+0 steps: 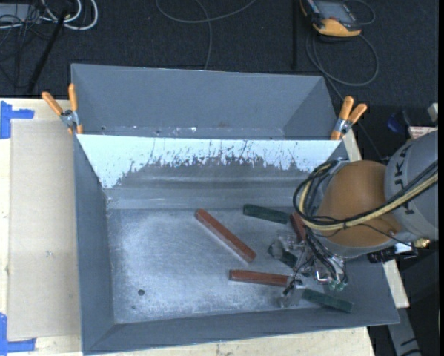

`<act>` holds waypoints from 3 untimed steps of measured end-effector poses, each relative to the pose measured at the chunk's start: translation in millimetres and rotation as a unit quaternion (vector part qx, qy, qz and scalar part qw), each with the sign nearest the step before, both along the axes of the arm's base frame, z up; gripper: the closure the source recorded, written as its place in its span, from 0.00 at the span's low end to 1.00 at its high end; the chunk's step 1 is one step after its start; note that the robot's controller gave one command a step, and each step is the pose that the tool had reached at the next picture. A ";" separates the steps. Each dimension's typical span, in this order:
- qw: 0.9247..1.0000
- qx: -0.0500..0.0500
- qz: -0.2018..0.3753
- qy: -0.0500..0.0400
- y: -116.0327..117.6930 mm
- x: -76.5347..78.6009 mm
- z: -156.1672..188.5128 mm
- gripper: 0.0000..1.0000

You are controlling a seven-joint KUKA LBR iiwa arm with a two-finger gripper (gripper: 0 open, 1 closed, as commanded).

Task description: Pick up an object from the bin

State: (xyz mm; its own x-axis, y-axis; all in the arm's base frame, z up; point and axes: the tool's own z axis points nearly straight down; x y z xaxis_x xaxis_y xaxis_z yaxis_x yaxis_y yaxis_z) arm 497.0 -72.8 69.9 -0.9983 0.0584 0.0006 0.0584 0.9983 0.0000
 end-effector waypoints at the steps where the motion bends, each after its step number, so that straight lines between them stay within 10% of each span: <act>1: 1.000 0.001 0.000 -0.004 1.6 2.6 2.5 1.00; 2: 1.000 0.000 0.000 0.000 1.2 0.0 -0.3 0.00; 3: 1.000 0.001 -0.001 0.000 1.3 -0.1 -0.3 1.00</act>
Offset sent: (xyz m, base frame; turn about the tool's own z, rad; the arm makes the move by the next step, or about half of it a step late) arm 0.0000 0.0000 0.0000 0.0000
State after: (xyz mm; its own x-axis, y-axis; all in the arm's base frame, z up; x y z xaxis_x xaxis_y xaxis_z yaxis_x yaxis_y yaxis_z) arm 496.9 -71.5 69.7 -0.9982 0.0596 0.0002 0.0596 0.9982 0.0011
